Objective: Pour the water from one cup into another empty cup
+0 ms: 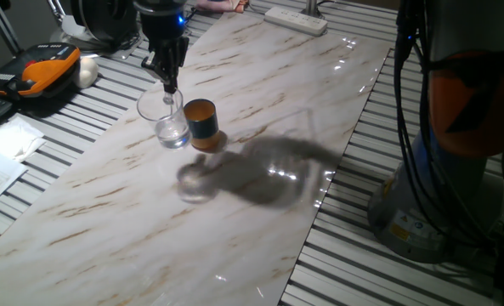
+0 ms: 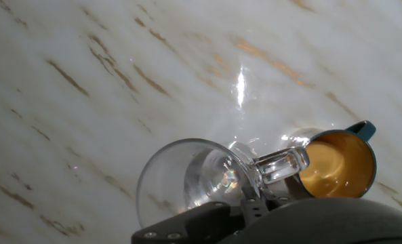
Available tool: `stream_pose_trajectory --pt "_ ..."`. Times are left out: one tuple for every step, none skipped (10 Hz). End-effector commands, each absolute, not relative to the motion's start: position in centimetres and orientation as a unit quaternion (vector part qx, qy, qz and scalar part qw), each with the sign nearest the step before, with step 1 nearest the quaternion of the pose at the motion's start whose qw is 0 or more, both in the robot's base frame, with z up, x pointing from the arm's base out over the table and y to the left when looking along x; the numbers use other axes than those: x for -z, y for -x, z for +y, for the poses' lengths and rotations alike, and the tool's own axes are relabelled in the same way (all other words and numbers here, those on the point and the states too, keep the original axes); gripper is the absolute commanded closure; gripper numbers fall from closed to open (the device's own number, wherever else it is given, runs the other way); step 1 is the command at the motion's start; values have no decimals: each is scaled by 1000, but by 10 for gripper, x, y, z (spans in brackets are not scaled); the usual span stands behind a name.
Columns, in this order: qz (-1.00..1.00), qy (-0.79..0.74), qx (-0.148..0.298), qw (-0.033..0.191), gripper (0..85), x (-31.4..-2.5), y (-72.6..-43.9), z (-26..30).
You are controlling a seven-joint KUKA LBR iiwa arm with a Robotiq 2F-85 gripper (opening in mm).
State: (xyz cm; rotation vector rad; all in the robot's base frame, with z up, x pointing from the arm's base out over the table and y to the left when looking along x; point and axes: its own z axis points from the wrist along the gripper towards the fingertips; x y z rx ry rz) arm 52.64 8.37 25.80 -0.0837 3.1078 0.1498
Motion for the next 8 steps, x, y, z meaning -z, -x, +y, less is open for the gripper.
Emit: stream_pose_trajectory --pt "999 26 -43 5 850 -258 -526 83" --pt "999 25 -36 -5 850 -257 -525 81" --pt "999 23 -27 -13 850 -257 -524 80" --pt "999 23 -26 -16 850 -256 -524 78" --pt "999 23 -20 -17 850 -256 -523 77" --pt "999 22 -20 -16 850 -256 -522 75" --pt "999 21 -23 -13 850 -256 -522 75" --pt "999 22 -21 -11 850 -258 -520 75"
